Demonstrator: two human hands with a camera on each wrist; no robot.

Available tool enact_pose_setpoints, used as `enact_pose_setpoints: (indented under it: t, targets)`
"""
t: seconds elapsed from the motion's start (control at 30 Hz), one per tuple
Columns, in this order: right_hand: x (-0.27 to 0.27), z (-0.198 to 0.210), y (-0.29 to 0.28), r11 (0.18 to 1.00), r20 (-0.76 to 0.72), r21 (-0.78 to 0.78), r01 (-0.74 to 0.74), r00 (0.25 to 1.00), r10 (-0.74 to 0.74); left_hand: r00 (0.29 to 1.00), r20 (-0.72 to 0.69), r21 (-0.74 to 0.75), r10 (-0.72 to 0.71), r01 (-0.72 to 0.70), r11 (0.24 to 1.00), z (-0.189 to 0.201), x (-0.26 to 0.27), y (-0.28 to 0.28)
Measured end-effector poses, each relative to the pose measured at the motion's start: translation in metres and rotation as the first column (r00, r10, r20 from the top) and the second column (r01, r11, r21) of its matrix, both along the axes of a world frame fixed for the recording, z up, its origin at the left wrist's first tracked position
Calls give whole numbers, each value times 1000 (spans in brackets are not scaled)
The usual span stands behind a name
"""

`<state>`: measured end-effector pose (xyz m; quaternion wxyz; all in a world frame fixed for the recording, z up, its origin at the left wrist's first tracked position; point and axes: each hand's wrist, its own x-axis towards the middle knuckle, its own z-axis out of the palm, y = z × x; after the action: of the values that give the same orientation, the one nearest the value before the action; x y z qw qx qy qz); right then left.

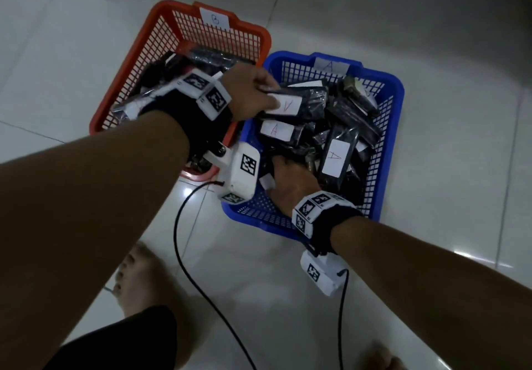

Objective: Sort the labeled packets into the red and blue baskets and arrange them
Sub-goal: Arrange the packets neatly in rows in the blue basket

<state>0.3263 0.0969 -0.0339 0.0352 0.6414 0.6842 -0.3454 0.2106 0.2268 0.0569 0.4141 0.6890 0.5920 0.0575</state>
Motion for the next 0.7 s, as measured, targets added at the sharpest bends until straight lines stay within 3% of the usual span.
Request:
enact_pose_setpoints:
  t: [0.1, 0.23, 0.33, 0.43, 0.53, 0.6, 0.7]
  targets:
    - [7, 8, -6, 998, -82, 48, -51, 995, 55, 999, 25, 266, 37, -42, 963, -12, 14, -2]
    - [53, 38, 0, 968, -76, 249, 24, 997, -5, 996, 34, 478, -87, 60, 876, -17, 34, -4]
    - [88, 51, 19, 908, -126, 384, 168, 984, -129, 998, 26, 482, -54, 35, 875, -17, 38, 0]
    - [117, 49, 41, 870, -223, 337, 360, 928, -298, 995, -73, 428, -64, 90, 899, -20, 43, -1]
    - [129, 40, 51, 841, -278, 328, 430, 895, -350, 984, -154, 412, -88, 145, 900, -26, 38, -13]
    - [125, 37, 47, 818, -217, 451, 358, 932, -289, 984, -165, 383, -67, 126, 915, -29, 32, -26]
    - [112, 43, 33, 708, -74, 701, 84, 996, -45, 980, -178, 313, 93, -33, 949, -29, 22, -45]
